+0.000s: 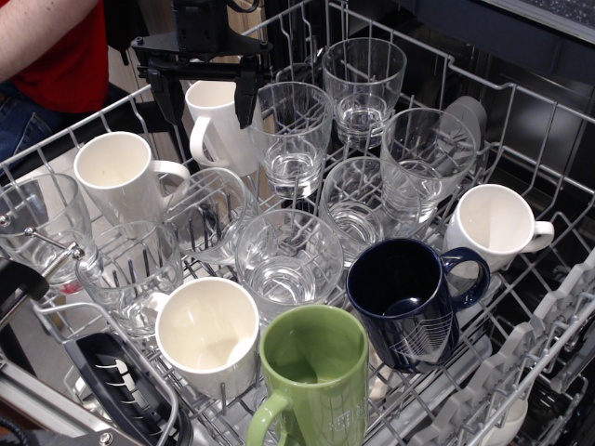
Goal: Pick up green mug
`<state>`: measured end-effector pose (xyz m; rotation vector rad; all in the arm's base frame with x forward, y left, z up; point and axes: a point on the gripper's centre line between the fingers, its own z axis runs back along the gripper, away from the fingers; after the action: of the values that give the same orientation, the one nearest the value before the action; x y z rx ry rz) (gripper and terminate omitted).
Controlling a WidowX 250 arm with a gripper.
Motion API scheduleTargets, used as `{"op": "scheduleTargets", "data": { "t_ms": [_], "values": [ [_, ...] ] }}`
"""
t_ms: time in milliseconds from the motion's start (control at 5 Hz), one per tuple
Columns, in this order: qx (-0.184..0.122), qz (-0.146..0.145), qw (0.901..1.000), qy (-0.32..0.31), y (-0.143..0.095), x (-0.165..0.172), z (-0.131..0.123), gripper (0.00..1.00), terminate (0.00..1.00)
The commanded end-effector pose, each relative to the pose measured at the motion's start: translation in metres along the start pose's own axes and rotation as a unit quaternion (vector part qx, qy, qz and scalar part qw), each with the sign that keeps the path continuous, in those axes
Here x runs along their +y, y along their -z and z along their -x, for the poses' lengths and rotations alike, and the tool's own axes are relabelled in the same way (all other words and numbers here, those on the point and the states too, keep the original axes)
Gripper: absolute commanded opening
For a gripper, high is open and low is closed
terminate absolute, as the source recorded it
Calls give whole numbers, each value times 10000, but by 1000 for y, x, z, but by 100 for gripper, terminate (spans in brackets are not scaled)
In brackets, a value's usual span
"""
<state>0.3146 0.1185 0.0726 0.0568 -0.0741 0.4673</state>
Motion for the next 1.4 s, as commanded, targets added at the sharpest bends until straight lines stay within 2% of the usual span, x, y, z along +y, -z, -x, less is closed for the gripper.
{"op": "scheduleTargets", "data": {
  "t_ms": [0, 200, 400, 600, 1000, 1200],
  "values": [
    [0, 0, 10000, 0, 0, 0, 0, 100, 0],
    [466, 387, 9954, 747, -15, -11, 27, 100, 0],
    [865, 655, 9848, 1354, -24, -18, 50, 100, 0],
    [901, 924, 9749, 1814, -18, -26, 80, 100, 0],
    [782, 1010, 9726, 1944, 11, -54, 127, 100, 0],
    [675, 957, 9740, 1941, 22, -72, 135, 100, 0]
  ]
}}
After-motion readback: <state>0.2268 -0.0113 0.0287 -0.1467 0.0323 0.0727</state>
